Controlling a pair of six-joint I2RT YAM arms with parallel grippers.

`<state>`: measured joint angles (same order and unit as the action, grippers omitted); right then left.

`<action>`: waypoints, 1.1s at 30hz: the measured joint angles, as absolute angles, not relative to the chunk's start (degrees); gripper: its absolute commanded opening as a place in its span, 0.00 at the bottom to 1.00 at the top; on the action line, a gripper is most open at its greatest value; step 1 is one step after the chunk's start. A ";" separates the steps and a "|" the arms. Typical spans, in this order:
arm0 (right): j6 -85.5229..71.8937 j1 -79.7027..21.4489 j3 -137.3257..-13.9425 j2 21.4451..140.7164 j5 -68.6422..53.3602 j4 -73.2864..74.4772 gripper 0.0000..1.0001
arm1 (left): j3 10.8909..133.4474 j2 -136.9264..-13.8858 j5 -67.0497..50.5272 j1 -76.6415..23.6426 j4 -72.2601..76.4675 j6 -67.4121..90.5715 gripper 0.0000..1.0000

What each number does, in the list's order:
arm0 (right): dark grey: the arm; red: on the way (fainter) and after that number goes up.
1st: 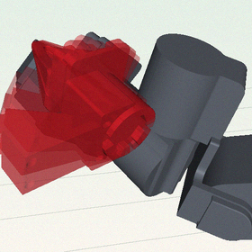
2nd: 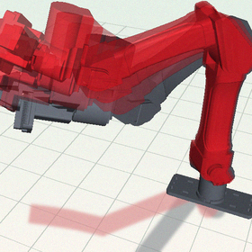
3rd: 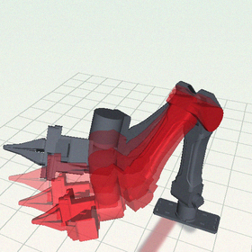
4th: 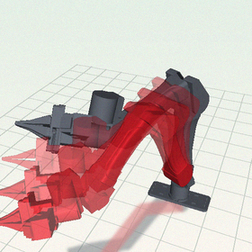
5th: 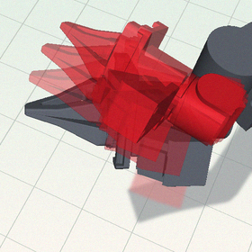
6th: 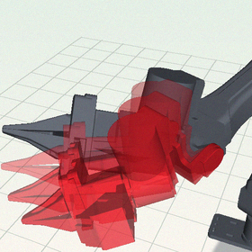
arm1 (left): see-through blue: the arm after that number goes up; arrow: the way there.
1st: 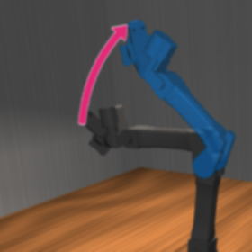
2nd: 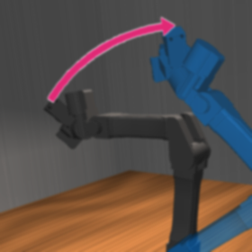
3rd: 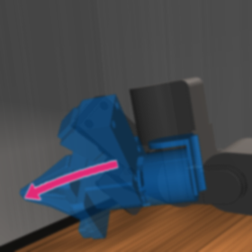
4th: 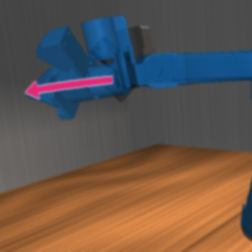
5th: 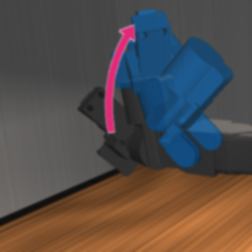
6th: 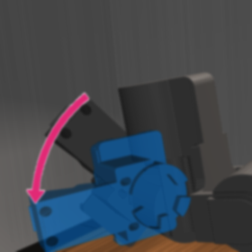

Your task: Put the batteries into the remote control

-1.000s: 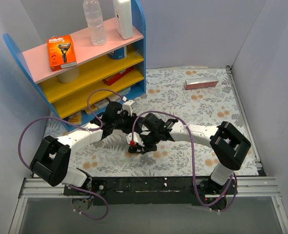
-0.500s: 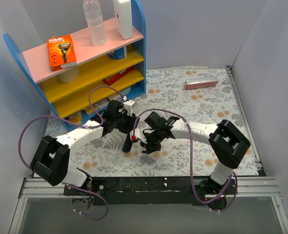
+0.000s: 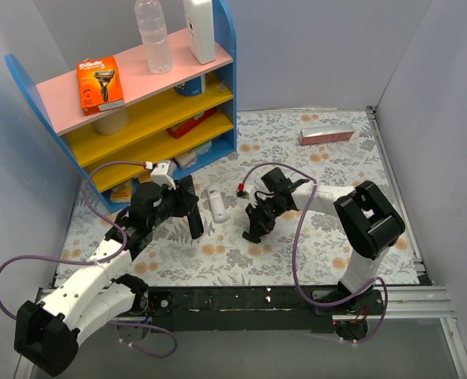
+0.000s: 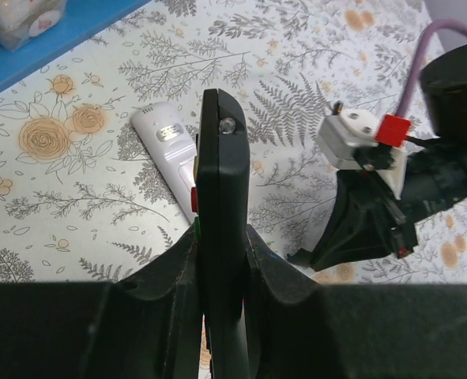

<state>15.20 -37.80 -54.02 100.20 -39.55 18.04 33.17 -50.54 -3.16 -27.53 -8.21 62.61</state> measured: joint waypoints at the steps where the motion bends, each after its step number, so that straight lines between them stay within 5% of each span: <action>1: 14.55 -37.36 -54.43 101.12 -40.42 17.91 0.05 | 32.64 -49.21 -3.16 -27.53 -7.70 63.11 0.00; 6: 13.06 -36.45 -56.88 104.51 -41.63 18.81 0.34 | 32.08 -47.05 -3.14 -27.53 -7.31 64.20 0.00; 21: 14.72 -32.95 -64.82 105.45 -34.09 24.03 0.75 | 31.53 -43.00 -2.35 -27.49 -7.68 64.97 0.00; 33: 1.52 -31.92 -58.02 73.17 -1.56 21.69 0.94 | 25.71 -33.98 -3.66 -27.49 -0.84 69.36 0.04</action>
